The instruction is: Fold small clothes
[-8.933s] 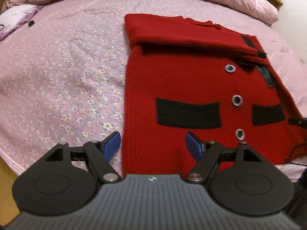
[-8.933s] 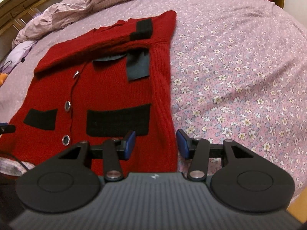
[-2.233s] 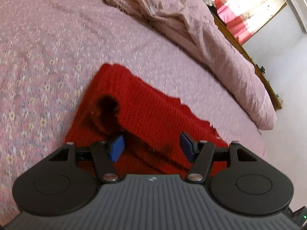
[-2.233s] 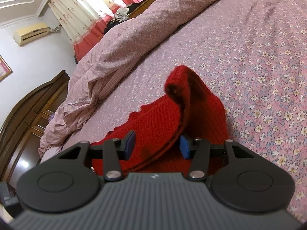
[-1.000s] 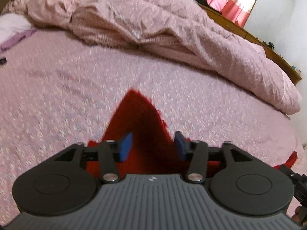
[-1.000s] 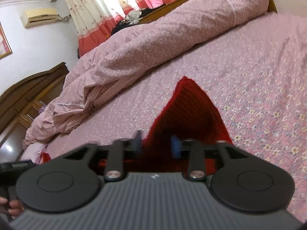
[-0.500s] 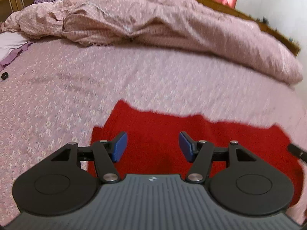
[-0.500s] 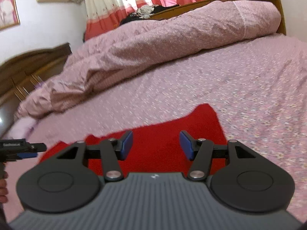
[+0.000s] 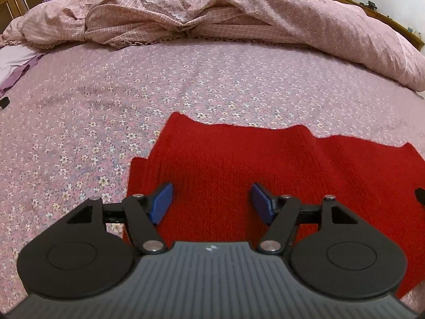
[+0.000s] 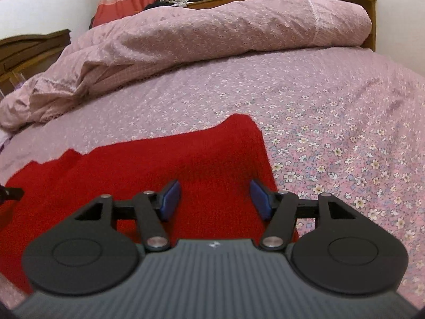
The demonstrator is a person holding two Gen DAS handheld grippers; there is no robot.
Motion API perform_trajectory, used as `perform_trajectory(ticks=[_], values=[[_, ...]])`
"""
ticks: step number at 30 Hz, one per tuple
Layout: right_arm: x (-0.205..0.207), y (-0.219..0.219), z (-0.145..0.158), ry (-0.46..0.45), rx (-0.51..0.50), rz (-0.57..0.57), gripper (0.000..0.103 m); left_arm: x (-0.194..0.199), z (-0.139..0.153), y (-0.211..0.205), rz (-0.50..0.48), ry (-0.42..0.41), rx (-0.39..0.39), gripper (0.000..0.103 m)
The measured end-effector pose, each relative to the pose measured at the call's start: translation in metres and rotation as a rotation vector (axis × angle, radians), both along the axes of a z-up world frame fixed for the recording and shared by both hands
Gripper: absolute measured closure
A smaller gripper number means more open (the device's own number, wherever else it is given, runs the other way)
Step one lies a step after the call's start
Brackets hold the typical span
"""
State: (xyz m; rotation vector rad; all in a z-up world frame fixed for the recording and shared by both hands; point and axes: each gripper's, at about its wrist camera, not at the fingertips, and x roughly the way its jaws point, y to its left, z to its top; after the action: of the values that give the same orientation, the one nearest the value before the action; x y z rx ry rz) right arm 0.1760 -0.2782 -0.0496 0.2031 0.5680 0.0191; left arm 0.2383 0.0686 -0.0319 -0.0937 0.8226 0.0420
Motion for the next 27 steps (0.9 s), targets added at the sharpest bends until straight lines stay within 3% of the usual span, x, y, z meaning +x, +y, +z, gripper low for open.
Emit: perform_trajectory(ticks=[7, 11, 17, 27], values=[[-0.009, -0.006, 0.007, -0.004, 0.061, -0.004, 0.042, -0.011, 0.014, 0.0, -0.002, 0.027, -0.014, 0.031], [-0.028, -0.017, 0.015, -0.026, 0.159, -0.019, 0.041, -0.028, 0.026, 0.002, -0.017, 0.031, -0.012, 0.031], [-0.064, -0.026, 0.029, -0.069, 0.193, -0.06, 0.041, -0.062, 0.036, 0.009, -0.007, 0.019, 0.009, 0.031], [-0.095, -0.04, 0.018, -0.003, 0.382, -0.195, 0.035, -0.091, 0.035, 0.035, 0.082, 0.051, -0.05, 0.03]])
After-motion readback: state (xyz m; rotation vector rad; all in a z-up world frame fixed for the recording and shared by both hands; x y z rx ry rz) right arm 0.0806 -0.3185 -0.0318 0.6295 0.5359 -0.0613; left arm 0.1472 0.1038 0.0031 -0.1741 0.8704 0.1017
